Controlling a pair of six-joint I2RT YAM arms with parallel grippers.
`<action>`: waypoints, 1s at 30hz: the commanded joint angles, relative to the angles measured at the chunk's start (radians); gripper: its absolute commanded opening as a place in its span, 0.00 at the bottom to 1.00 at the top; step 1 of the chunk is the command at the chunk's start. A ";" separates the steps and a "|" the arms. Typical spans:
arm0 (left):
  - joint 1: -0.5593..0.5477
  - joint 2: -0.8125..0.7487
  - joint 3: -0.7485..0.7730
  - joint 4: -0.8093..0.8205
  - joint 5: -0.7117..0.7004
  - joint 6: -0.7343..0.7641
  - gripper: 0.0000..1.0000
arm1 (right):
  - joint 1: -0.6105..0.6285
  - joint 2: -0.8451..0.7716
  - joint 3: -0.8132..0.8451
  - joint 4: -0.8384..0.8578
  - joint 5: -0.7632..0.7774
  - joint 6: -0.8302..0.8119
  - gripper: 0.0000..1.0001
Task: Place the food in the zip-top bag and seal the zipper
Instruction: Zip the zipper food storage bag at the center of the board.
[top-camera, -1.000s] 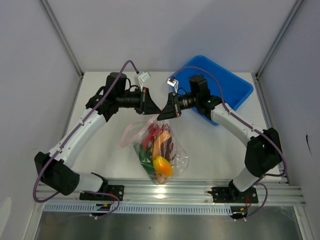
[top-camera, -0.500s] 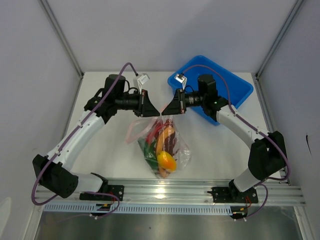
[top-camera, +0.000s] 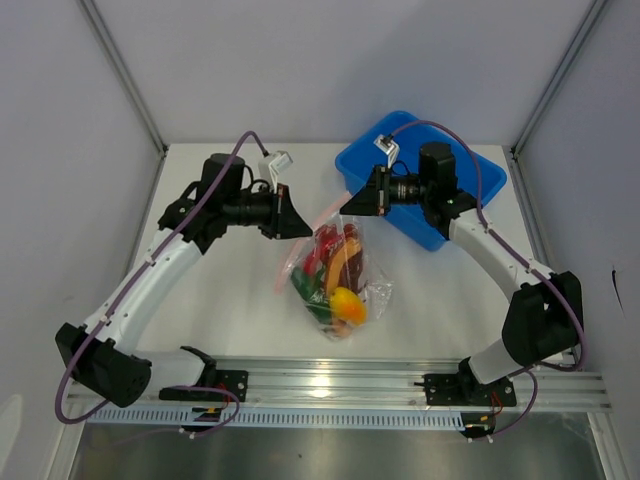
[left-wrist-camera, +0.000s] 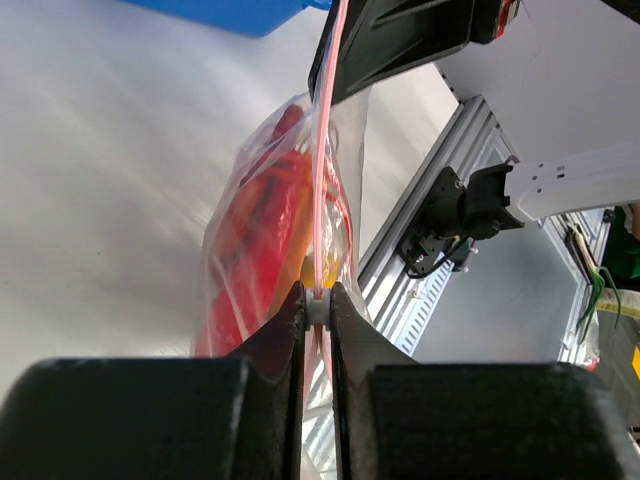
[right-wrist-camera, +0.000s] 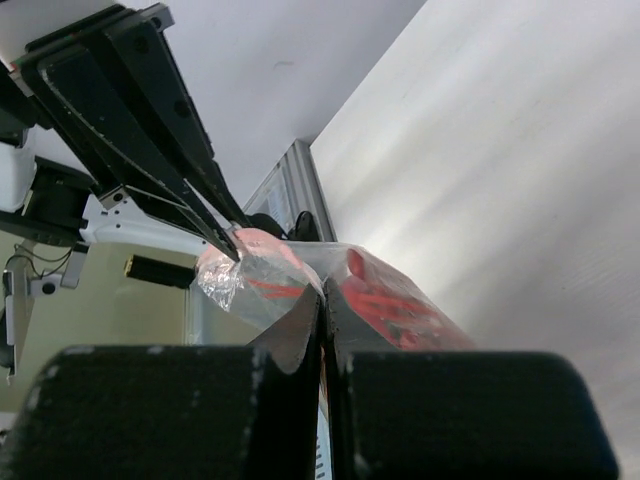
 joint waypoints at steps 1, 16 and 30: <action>0.004 -0.063 0.017 -0.081 -0.022 -0.002 0.01 | -0.049 -0.062 -0.009 0.020 0.089 -0.008 0.00; 0.004 -0.173 0.024 -0.219 -0.225 -0.035 0.00 | -0.100 -0.098 -0.047 0.014 0.121 0.012 0.00; 0.004 -0.279 0.028 -0.421 -0.394 -0.092 0.01 | -0.106 -0.073 -0.029 0.025 0.127 0.023 0.00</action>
